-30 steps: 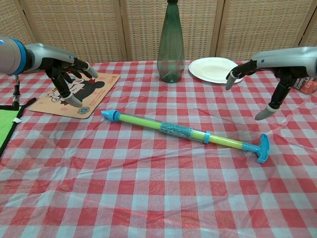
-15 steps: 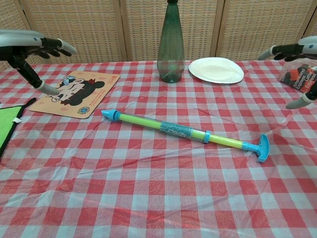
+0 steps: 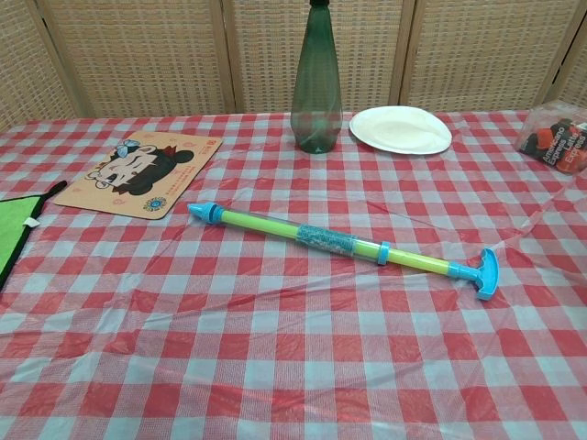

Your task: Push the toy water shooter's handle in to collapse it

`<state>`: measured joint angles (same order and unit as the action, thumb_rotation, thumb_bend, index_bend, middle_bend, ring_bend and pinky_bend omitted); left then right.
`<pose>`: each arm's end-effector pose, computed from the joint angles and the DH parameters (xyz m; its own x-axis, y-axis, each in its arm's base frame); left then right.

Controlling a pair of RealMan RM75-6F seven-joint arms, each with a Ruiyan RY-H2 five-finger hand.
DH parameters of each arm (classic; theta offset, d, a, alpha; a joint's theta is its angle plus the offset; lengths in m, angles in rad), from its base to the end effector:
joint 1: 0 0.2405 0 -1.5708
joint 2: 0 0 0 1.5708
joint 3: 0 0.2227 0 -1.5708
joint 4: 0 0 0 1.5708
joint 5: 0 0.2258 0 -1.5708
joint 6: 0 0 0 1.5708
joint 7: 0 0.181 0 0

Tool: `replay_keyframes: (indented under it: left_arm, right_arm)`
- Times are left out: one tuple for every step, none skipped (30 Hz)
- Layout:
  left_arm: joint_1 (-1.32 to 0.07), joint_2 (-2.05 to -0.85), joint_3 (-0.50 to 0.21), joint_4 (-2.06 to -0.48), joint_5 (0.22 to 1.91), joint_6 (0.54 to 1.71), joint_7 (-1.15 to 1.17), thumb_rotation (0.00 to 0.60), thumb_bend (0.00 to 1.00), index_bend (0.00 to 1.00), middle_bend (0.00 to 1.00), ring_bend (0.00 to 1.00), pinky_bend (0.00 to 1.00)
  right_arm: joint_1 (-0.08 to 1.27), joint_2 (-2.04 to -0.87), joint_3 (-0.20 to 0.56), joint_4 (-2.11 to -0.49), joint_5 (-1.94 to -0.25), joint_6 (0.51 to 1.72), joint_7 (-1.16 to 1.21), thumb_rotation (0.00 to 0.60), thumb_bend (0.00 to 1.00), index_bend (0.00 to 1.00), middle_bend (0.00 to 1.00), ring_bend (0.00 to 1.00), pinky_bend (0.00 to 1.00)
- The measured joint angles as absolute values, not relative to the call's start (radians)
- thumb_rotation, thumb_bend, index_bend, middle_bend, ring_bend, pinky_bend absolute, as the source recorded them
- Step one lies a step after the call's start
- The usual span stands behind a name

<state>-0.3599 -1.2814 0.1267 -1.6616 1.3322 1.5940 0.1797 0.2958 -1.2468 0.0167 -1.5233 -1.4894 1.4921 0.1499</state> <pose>-0.2339 0.2441 0.0757 0.3944 0.0073 0.9189 0.9141 -0.1056 -0.3915 -0.2439 -0.2665 0.0959 0.2185 0.0156 0.9757 -0.9561 -0.1969 0.2172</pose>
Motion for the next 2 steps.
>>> replay_keyframes:
  left_arm:
    - [-0.34,-1.288,0.135,-1.645,1.348,1.607,0.168,0.6,0.21,0.0,0.0,0.0,0.0]
    - [-0.316,-1.295,0.145,-1.625,1.366,1.62,0.152,0.6,0.21,0.0,0.0,0.0,0.0]
  right_arm:
    - [0.281,-1.252,0.011,-1.515,-1.499,1.508,0.159,0.6,0.23,0.0,0.0,0.0,0.0]
    - [0.267,-1.256,0.005,-1.508,-1.507,1.52,0.174,0.6,0.23,0.0,0.0,0.0,0.0]
